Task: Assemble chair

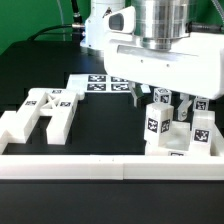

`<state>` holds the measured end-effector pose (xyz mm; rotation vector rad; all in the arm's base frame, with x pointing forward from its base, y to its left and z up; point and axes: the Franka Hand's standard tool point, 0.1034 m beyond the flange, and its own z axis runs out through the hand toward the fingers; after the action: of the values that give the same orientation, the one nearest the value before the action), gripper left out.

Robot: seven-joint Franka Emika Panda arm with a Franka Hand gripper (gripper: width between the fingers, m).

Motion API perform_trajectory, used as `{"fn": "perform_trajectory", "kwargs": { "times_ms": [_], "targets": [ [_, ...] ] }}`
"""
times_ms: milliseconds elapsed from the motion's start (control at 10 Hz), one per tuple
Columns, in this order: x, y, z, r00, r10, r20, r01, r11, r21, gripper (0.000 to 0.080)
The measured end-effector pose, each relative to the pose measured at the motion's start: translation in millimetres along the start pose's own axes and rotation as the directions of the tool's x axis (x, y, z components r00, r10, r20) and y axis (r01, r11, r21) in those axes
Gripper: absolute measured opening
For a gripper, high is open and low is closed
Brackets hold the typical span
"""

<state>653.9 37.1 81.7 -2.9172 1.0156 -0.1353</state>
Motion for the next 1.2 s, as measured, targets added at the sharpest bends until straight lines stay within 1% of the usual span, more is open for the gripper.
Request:
{"fn": "perform_trajectory", "kwargs": {
  "times_ms": [100,200,300,400,600,800,900,1000,1200],
  "targets": [
    [-0.9,-1.1,0.1,0.993,-0.116,-0.001,0.116,0.993,-0.001,0.0641],
    [-0.5,-1.4,-0.1,0.972,-0.233,-0.003,0.233,0.972,-0.001,0.0647],
    [-0.1,-0.9,0.0,0.958,-0.286,-0.003,0.286,0.958,-0.001,0.0647],
    [0.3,-0.1,0.2,0.921,-0.389,-0.004,0.389,0.921,-0.006,0.0648],
    [2.0,2.1,1.3,0.855,-0.519,-0.004,0.519,0.855,-0.008,0.0648],
    [2.6,2.6,1.2,0.764,-0.646,-0.003,0.645,0.764,-0.012,0.0648],
    [2.7,2.7,1.2,0.735,-0.678,-0.002,0.678,0.735,-0.013,0.0648],
    [3.5,3.5,1.1,0.663,-0.749,0.001,0.749,0.663,-0.019,0.0648],
    [3.6,3.8,1.2,0.576,-0.818,0.004,0.817,0.576,-0.021,0.0648]
  ]
}}
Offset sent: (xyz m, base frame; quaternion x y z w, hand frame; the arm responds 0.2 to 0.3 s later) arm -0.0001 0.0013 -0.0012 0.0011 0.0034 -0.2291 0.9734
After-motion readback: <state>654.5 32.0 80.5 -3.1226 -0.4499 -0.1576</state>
